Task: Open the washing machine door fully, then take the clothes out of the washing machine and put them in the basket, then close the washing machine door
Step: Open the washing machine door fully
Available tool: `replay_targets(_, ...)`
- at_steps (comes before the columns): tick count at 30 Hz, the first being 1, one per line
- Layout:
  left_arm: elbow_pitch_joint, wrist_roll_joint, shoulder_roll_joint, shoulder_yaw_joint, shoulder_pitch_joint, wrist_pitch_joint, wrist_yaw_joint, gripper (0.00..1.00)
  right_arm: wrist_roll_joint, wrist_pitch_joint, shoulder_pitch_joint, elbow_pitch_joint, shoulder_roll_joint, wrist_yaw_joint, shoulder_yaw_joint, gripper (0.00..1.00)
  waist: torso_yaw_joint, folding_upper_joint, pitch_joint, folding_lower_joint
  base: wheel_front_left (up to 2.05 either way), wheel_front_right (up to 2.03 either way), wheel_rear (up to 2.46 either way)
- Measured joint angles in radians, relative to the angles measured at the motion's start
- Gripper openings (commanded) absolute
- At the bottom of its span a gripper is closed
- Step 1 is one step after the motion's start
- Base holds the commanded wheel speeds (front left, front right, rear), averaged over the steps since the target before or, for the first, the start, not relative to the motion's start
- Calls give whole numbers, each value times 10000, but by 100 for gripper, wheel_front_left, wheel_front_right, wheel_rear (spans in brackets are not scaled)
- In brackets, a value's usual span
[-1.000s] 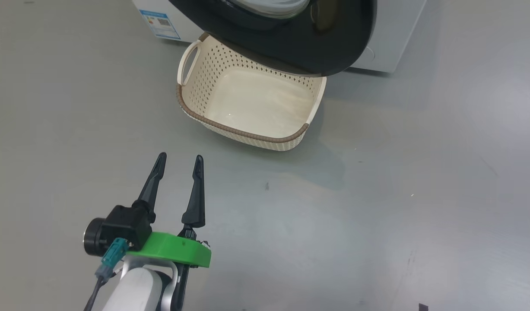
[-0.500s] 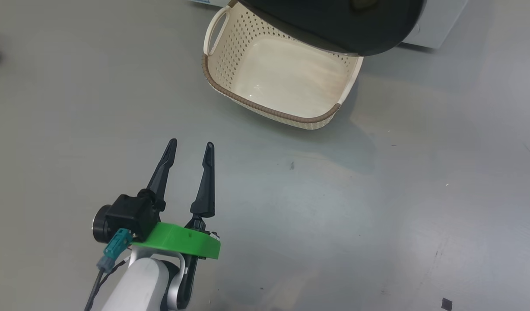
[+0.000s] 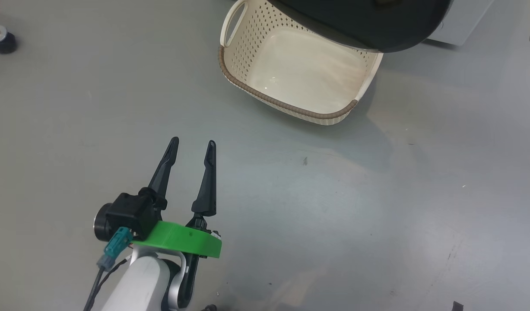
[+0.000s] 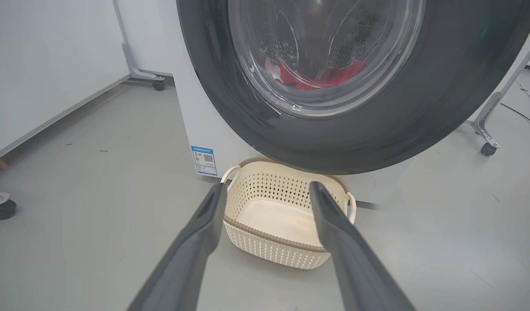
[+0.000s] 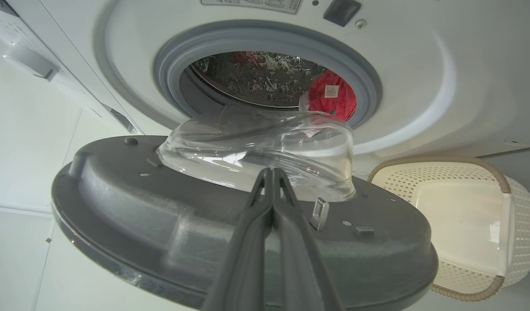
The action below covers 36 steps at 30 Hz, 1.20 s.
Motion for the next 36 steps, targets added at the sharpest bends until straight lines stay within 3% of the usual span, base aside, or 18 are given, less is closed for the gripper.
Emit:
replay_targets(10, 0, -4, -2, 2, -1, 0, 0, 100, 660, 999, -312, 537, 142, -173, 42, 0, 113, 0, 16, 0, 0, 0, 0)
replay_targets(36, 188, 10, -4, 58, -4, 0, 0, 100, 1446, 2564, -93, 1981, 391, -176, 215, 0, 168, 0, -347, 0, 0, 0, 0)
